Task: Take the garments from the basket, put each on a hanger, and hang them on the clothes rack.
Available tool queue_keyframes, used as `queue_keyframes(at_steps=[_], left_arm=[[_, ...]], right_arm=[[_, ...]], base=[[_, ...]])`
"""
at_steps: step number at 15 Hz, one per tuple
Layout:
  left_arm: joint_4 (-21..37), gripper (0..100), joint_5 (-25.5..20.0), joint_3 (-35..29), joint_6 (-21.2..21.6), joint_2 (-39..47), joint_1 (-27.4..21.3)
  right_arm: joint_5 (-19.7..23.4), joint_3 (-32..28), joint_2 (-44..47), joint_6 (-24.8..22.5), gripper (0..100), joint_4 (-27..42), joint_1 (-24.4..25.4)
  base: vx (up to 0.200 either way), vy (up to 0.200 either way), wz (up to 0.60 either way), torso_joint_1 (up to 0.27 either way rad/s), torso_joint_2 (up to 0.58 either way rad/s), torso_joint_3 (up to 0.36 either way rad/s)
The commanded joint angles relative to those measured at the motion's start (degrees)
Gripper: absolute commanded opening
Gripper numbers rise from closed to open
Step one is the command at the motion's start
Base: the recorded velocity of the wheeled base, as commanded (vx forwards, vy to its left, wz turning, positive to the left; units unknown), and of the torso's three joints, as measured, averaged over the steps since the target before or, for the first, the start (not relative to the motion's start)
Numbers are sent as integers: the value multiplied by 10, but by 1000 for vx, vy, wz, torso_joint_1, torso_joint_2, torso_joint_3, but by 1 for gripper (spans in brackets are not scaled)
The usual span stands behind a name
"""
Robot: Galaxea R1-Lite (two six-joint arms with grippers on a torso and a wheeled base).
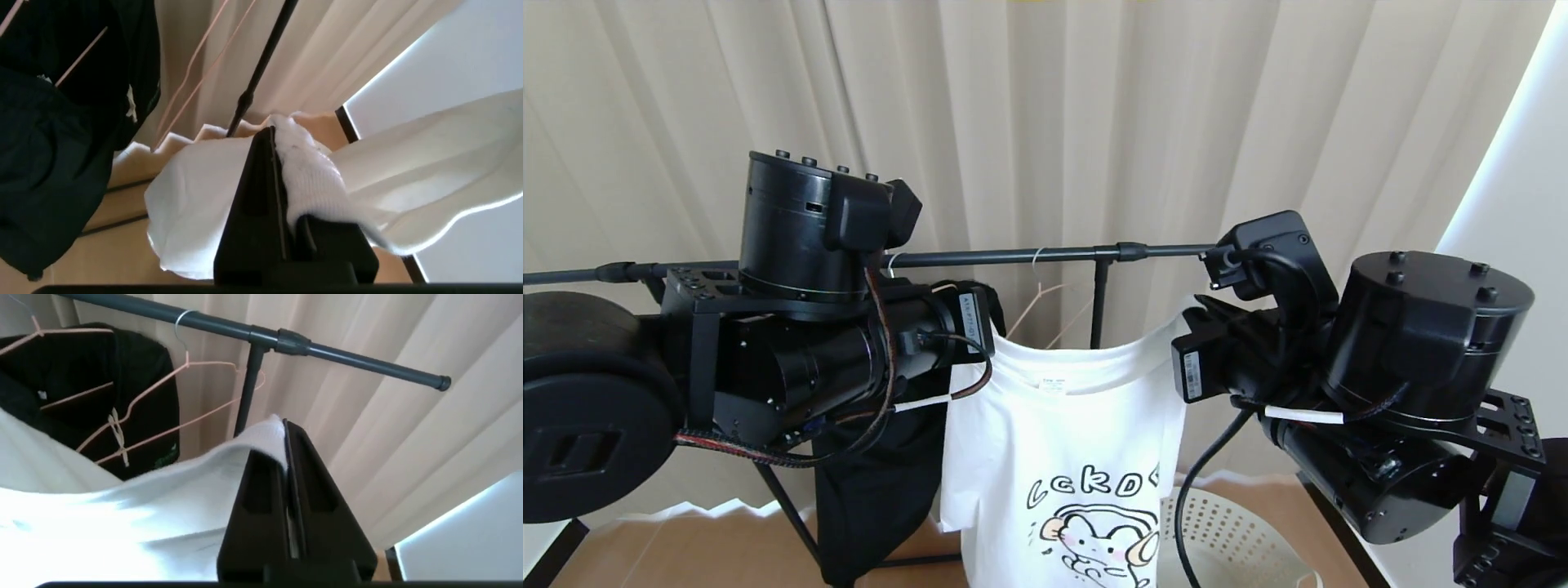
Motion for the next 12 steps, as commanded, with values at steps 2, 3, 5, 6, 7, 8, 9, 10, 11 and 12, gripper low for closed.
queue_keyframes(at_steps=[2, 3, 5, 6, 7, 8, 9, 10, 11, 12], left_arm=[[-1, 0, 3, 0, 0, 0, 0], [-2, 0, 7, 0, -1, -1, 0], [-12, 0, 22, -2, -17, -1, 0], [-16, 0, 23, -2, -26, -1, -2], [-20, 0, 23, -2, -27, -1, -4], [-20, 0, 23, -1, -27, -2, -5], [-20, 0, 27, 0, -27, -1, -13], [-20, 0, 36, 0, -28, 2, -19], [-20, 0, 43, 0, -30, 3, -24], [-20, 0, 46, 1, -33, 4, -28]], right_arm=[[14, 59, -7, -48, 100, 7, -3], [41, 89, -13, -66, 100, 4, -2], [114, 145, -16, -101, 100, 1, 5], [131, 157, -16, -108, 100, 1, 16], [145, 164, -15, -109, 100, 0, 29], [159, 170, -12, -108, 100, -2, 37], [207, 183, -10, -107, 100, -14, 51], [252, 195, -7, -103, 100, -34, 57], [277, 204, -2, -101, 100, -60, 58], [293, 215, 10, -98, 100, -101, 59]], base=[[0, 0, 0, 0, 0, 0], [0, 0, 0, 0, 0, 0], [0, 0, 0, 0, 0, 0], [0, 0, 0, 0, 0, 0], [0, 0, 0, 0, 0, 0], [0, 0, 0, 0, 0, 0], [0, 0, 0, 0, 0, 0], [0, 0, 0, 0, 0, 0], [0, 0, 0, 0, 0, 0], [0, 0, 0, 0, 0, 0]])
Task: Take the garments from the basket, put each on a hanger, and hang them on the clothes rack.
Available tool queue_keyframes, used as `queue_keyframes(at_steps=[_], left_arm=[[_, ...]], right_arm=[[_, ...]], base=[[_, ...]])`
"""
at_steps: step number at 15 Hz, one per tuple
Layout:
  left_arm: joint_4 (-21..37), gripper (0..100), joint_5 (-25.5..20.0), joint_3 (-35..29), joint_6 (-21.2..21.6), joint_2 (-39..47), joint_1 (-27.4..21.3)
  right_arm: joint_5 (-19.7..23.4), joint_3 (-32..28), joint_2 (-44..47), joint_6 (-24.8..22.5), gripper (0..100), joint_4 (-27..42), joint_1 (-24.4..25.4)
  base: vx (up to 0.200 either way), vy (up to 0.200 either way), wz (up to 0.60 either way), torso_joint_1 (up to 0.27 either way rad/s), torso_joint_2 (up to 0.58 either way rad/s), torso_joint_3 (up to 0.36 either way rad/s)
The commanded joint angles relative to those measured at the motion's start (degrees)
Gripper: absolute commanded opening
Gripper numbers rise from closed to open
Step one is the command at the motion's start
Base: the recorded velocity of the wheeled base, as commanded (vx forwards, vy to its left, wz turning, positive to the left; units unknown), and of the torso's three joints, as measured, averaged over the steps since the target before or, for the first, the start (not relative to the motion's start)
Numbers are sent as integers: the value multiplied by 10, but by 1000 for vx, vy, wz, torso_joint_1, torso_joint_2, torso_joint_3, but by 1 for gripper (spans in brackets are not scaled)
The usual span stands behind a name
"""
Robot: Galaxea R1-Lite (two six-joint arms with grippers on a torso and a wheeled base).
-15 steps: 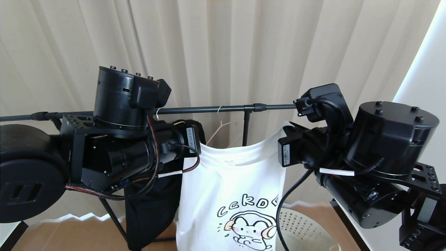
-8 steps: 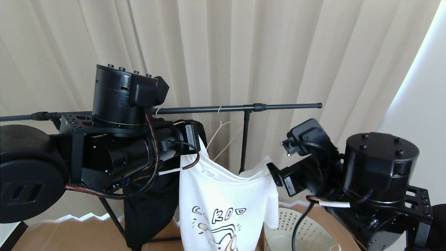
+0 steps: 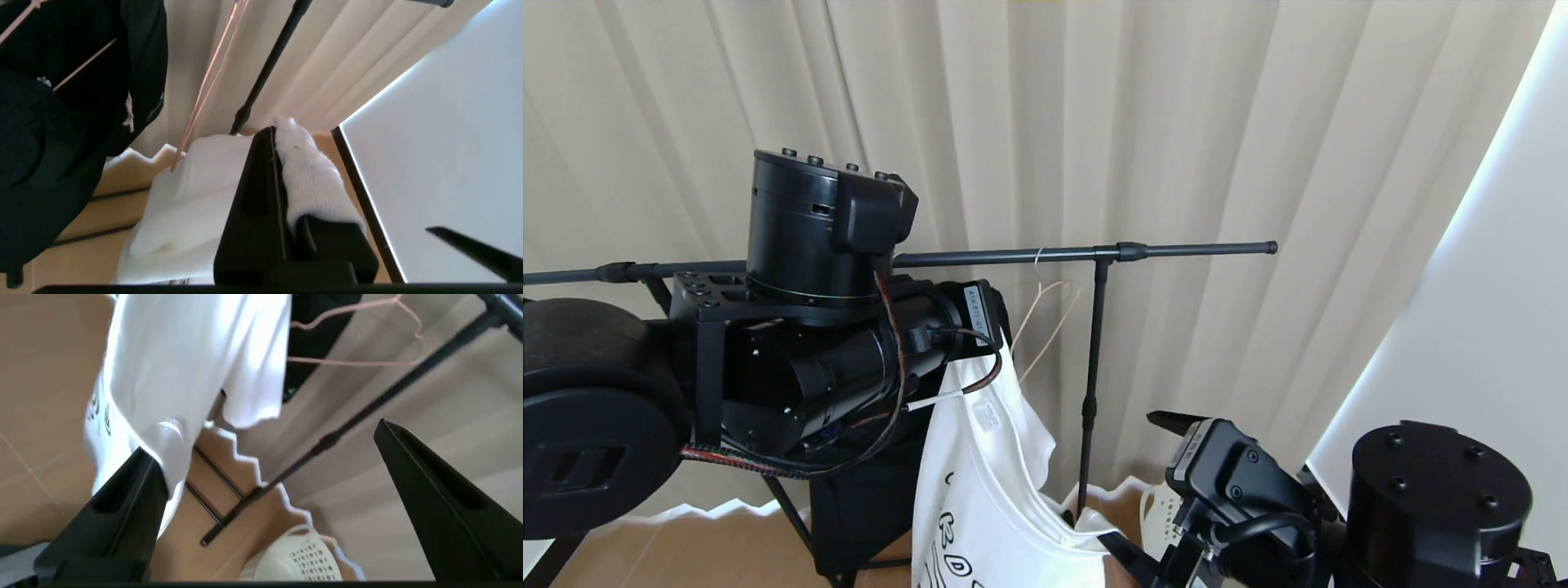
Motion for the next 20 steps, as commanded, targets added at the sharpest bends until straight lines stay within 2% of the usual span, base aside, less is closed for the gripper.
queue_keyframes(at_steps=[1, 2, 4, 8, 13, 14, 15, 16, 17, 18, 20], left_arm=[[0, 0, 1, -1, -3, 3, -7], [0, 0, 1, -1, -5, 3, -7], [-1, 0, 9, -5, -5, 6, -2], [-46, 0, 54, -2, -2, 44, 13], [-46, 0, 55, 9, 2, 42, 5], [-46, 0, 56, 14, 9, 42, -5], [-46, 0, 56, 16, 10, 42, -10], [-46, 0, 56, 16, 10, 43, -14], [-46, 0, 56, 20, 10, 44, -17], [-46, 0, 56, 21, 10, 45, -20], [-46, 0, 56, 21, 10, 46, -30]], right_arm=[[10, 26, 24, 4, 100, -43, 5], [17, 38, 37, 5, 100, -78, 7], [55, 63, 43, 4, 100, -128, 16], [95, 72, 13, 5, 100, -129, 15], [104, 64, 6, 10, 100, -129, 16], [98, 43, 9, 29, 100, -121, 20], [80, 16, 16, 59, 100, -104, 34], [32, -17, 21, 94, 100, -78, 51], [-45, -74, 36, 156, 100, -35, 75], [-80, -109, 52, 188, 100, -19, 82], [-117, -140, 81, 200, 100, -19, 82]], base=[[0, 0, 0, 0, 0, 0], [0, 0, 0, 0, 0, 0], [0, 0, 0, 0, 0, 0], [0, 0, 0, 0, 0, 0], [0, 0, 0, 0, 0, 0], [0, 0, 0, 0, 0, 0], [0, 0, 0, 0, 0, 0], [0, 0, 0, 0, 0, 0], [0, 0, 0, 0, 0, 0], [0, 0, 0, 0, 0, 0], [0, 0, 0, 0, 0, 0]])
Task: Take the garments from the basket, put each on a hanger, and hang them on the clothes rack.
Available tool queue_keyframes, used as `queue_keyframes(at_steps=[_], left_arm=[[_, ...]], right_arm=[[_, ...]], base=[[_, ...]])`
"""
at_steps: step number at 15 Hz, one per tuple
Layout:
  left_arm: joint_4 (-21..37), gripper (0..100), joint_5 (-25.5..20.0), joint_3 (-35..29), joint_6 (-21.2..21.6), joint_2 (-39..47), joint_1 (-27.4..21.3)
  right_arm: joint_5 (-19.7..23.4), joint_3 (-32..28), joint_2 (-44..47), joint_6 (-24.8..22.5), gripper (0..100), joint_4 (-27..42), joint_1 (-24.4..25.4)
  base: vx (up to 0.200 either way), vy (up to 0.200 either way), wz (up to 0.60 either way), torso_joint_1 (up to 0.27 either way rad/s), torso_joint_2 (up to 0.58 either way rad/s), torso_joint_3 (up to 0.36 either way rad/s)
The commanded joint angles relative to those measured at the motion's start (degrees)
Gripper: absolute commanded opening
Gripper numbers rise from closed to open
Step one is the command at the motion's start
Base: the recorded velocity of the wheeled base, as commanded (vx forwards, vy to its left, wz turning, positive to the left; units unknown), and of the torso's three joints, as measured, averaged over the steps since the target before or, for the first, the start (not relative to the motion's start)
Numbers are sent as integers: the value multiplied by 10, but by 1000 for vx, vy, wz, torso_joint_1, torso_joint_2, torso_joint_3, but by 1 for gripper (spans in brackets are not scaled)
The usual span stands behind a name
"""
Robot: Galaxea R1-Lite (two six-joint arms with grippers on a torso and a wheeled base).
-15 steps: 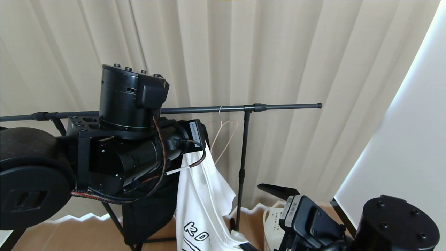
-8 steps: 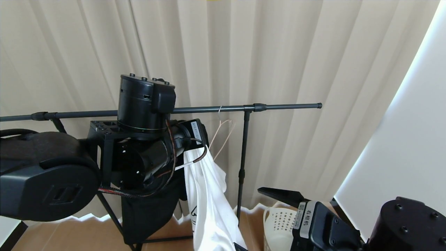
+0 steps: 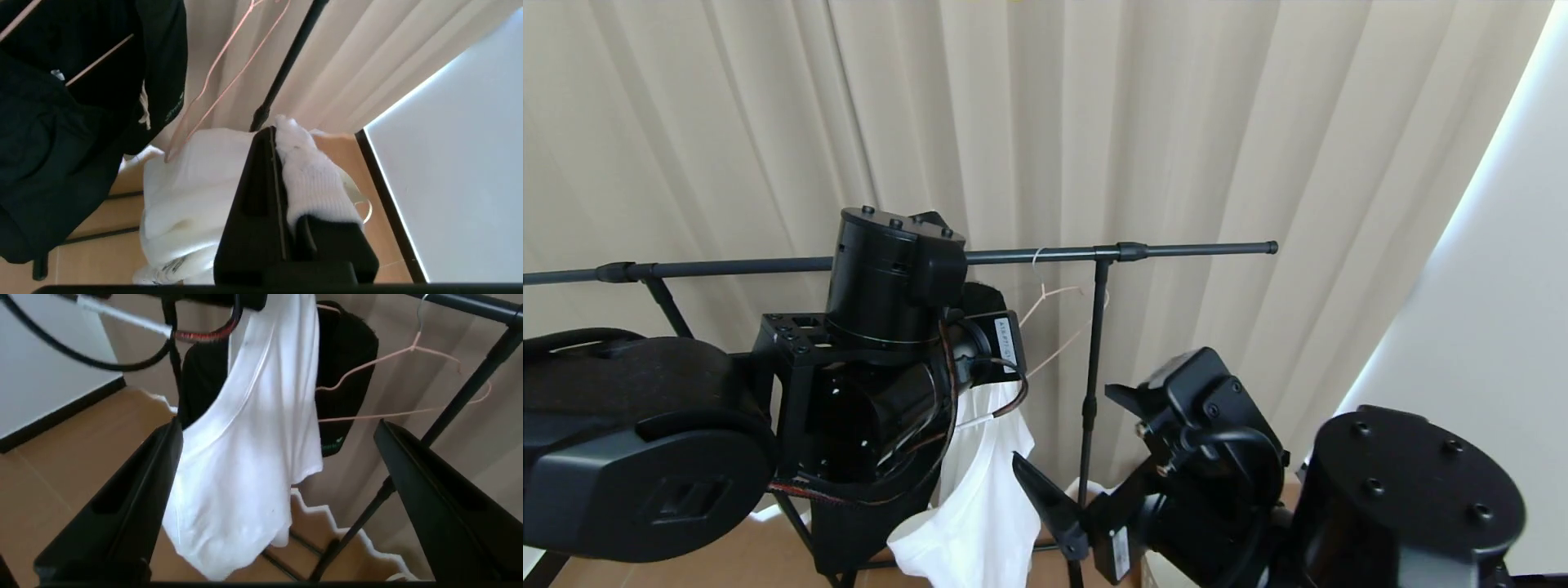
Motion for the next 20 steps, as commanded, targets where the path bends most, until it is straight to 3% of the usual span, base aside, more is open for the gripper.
queue_keyframes(at_steps=[1, 11, 20], left_arm=[[0, 0, 0, 0, -1, 1, -8], [0, 0, 5, 1, -1, 6, -18], [-3, 0, 8, 6, -1, 18, -25]], right_arm=[[-19, -43, 40, 13, 100, 5, 9], [-94, -106, 98, 29, 100, 13, -29], [-86, -94, 71, 38, 100, 8, -17]], base=[[0, 0, 0, 0, 0, 0], [0, 0, 0, 0, 0, 0], [0, 0, 0, 0, 0, 0]])
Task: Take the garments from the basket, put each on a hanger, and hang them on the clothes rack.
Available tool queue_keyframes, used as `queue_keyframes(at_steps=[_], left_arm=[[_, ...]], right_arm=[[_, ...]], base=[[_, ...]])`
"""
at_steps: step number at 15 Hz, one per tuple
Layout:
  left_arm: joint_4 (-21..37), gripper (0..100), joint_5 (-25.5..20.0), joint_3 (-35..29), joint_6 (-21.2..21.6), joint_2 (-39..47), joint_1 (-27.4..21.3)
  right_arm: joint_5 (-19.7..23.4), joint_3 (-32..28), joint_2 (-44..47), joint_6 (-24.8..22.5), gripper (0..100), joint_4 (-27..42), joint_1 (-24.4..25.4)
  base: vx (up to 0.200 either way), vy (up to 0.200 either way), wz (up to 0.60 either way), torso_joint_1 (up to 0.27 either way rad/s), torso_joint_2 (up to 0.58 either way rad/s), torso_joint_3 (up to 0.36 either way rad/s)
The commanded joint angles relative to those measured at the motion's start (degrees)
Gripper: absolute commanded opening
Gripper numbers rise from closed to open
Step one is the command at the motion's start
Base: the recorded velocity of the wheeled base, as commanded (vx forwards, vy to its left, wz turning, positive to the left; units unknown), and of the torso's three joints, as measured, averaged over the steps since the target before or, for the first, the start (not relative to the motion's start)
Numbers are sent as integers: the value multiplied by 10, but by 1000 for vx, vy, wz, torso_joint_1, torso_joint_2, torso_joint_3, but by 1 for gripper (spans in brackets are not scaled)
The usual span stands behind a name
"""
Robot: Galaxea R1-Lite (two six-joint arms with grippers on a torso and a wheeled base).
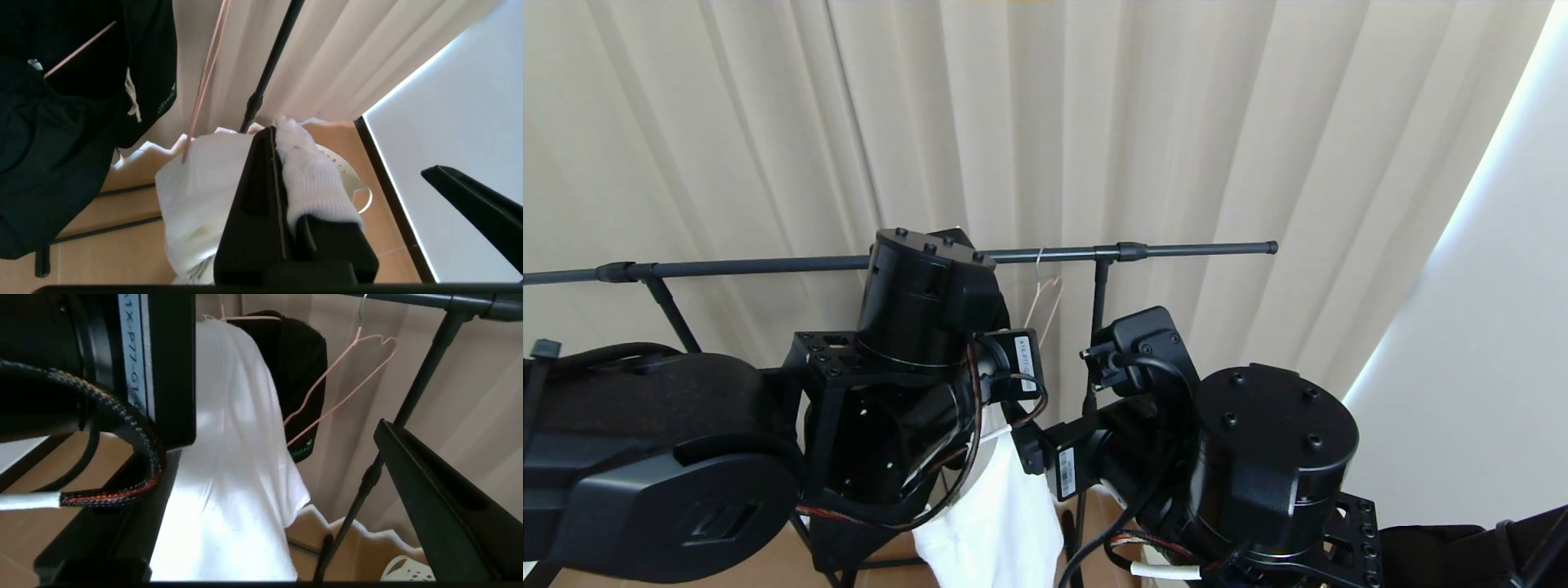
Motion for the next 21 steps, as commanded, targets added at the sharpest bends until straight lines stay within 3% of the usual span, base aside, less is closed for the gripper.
queue_keyframes(at_steps=[1, 12, 21], left_arm=[[0, 0, 0, 3, 0, 2, -5], [0, 0, 0, 3, 1, -8, -6], [0, 0, -1, 3, 17, -52, 16]], right_arm=[[0, -2, -2, 0, 100, 0, 1], [-18, -11, 29, -7, 100, 7, -30], [-18, 23, 30, -48, 100, 7, -35]], base=[[0, 0, 0, 0, 0, 0], [0, 0, 0, 0, 0, 0], [0, 0, 0, 0, 0, 0]])
